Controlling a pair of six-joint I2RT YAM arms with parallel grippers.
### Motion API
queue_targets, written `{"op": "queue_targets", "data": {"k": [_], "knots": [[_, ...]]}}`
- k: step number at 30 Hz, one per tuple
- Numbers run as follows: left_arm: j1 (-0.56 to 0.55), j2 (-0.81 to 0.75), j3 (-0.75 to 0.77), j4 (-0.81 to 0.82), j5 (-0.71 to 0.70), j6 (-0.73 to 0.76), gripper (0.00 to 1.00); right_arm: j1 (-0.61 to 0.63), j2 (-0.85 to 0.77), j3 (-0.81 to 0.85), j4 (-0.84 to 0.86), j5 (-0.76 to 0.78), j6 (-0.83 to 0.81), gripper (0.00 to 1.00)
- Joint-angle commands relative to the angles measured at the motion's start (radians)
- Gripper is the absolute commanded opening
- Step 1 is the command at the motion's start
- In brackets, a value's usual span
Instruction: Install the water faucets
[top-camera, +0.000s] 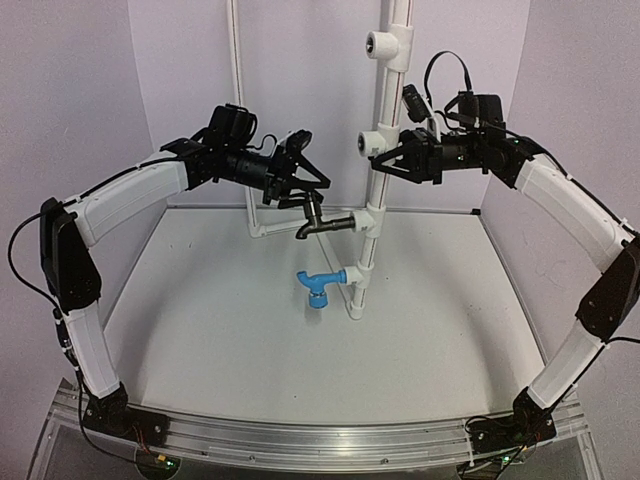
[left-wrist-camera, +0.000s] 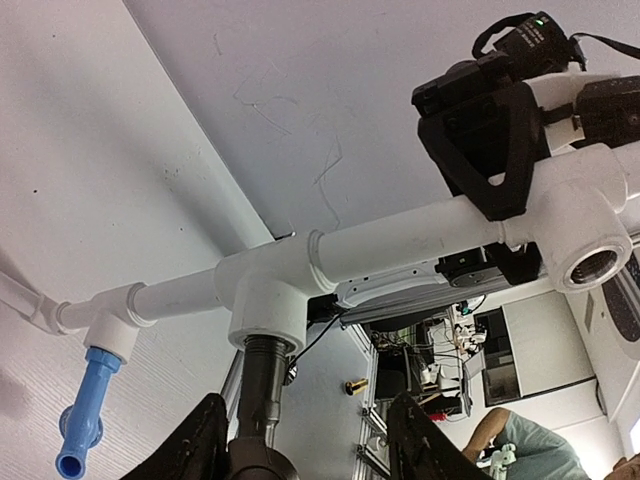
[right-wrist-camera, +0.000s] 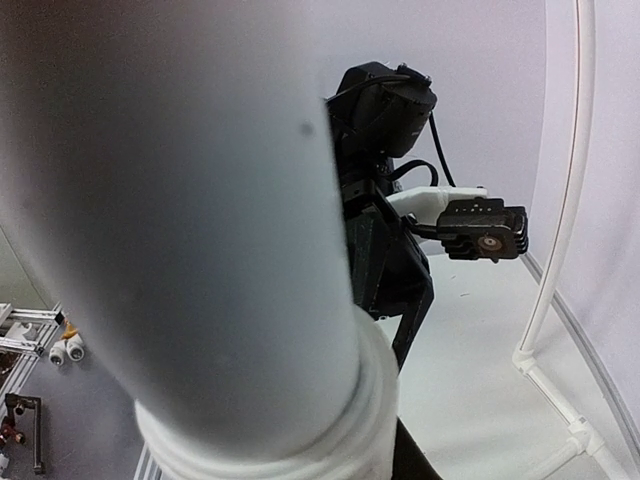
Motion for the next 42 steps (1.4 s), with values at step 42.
{"op": "queue_targets", "data": {"k": [42], "knots": [[-0.084,-0.146,0.037,-0.126,-0.410,0.181,0.57,-0.001,-0.012,-0.044,-0.070,0.094,0.094,0.08]]}}
